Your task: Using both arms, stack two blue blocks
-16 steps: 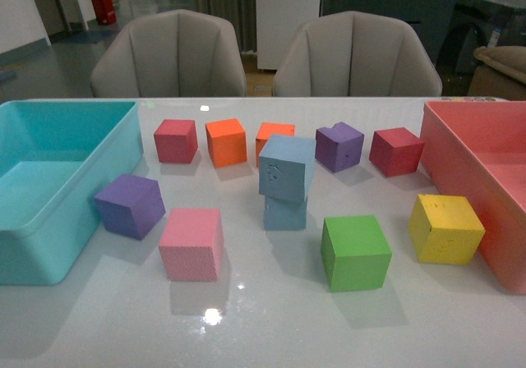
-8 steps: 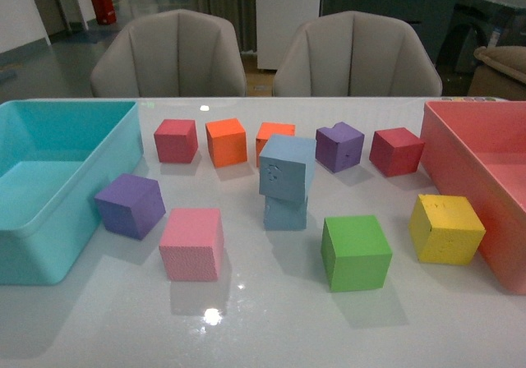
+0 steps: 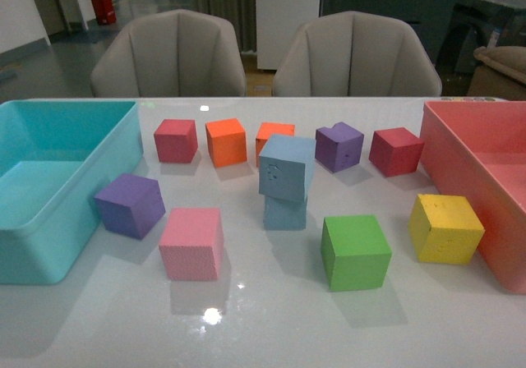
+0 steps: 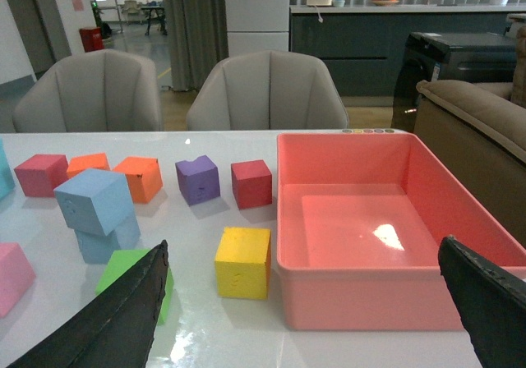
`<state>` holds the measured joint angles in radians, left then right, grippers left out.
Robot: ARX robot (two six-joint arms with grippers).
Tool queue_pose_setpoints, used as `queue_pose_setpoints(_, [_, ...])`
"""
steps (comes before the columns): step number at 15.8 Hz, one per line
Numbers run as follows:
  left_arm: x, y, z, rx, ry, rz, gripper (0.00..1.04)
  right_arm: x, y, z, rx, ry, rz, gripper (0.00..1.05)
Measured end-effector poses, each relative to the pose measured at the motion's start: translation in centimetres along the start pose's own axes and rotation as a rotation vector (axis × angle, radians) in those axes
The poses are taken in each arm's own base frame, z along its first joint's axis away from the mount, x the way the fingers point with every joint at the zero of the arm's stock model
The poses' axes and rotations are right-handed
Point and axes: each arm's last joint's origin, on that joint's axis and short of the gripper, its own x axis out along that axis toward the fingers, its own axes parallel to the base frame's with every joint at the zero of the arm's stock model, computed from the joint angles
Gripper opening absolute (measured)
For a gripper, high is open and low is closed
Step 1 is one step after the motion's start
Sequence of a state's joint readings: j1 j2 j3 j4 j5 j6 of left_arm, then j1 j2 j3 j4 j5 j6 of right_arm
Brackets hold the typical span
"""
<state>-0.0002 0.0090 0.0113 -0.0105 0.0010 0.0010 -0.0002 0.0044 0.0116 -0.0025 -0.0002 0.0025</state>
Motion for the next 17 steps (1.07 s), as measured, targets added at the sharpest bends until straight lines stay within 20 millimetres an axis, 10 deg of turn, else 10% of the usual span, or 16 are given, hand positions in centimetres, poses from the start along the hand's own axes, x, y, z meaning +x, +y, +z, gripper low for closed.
queue_pose_setpoints(3, [0.0, 0.0, 0.07, -0.001, -0.008, 0.002, 0.1, 0.0, 0.0, 0.0, 0.0, 0.0, 0.0, 0.98])
queue_pose_setpoints(11, [0.0, 0.0, 0.07, 0.0, -0.007, 0.001, 1.0, 0.0, 0.0, -0.01, 0.0, 0.001, 0.0, 0.98])
queue_pose_setpoints(17, [0.0, 0.0, 0.07, 0.0, -0.007, 0.001, 0.98, 0.0, 0.0, -0.01, 0.0, 0.001, 0.0, 0.98])
